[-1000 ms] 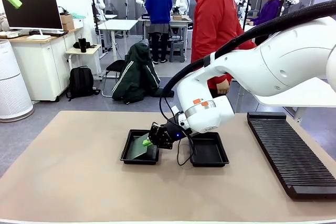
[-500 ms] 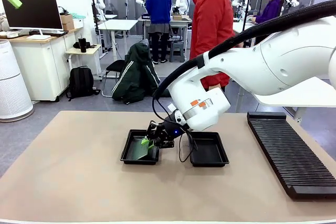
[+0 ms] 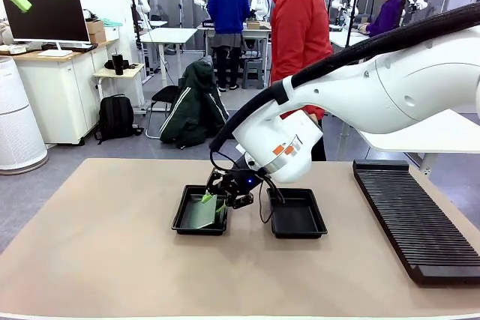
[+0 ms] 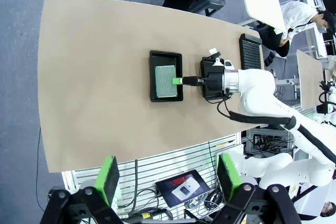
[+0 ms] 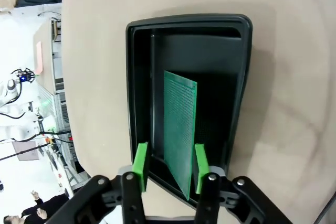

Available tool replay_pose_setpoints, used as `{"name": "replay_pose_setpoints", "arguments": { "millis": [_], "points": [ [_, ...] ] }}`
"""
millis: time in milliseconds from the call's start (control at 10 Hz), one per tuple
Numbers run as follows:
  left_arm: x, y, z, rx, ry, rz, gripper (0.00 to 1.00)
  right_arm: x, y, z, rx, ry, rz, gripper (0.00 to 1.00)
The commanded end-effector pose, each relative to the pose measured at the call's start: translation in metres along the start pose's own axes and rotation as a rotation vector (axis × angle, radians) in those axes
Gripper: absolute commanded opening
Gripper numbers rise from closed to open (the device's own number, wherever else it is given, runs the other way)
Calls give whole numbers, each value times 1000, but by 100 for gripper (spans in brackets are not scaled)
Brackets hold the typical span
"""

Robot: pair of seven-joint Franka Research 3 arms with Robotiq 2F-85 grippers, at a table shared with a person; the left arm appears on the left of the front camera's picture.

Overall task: Inspect and transfer BCBs to ESD trays.
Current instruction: Pick up the Blank PCB from the PCB Rack and place it in the left ESD tray.

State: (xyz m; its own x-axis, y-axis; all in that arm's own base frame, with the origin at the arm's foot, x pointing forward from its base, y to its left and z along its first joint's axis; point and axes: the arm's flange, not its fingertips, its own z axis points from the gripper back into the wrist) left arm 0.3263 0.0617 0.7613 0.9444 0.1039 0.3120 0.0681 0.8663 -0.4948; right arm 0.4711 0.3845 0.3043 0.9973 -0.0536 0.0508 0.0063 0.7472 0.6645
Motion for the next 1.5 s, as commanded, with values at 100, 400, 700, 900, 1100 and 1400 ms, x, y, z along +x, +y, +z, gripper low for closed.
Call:
{"name": "replay_pose_setpoints", "arguments": {
  "millis": [100,400,700,900,1100,1400],
  "points": [
    [-2,1,-1,-1,1,1,100,5,28,9,-108,1,1,53],
    [-2,1,-1,-1,1,1,100,5,51,27,-200,22,17,73],
    [-2,1,-1,-1,1,1,100,1,71,49,-325,47,31,80],
    [-2,1,-1,-1,1,1,100,-3,77,63,-374,63,30,89],
    [-2,1,-1,-1,1,1,100,-7,82,75,-404,53,28,98],
    [-2,1,-1,-1,1,1,100,-6,80,83,-436,25,19,100]
  ]
}}
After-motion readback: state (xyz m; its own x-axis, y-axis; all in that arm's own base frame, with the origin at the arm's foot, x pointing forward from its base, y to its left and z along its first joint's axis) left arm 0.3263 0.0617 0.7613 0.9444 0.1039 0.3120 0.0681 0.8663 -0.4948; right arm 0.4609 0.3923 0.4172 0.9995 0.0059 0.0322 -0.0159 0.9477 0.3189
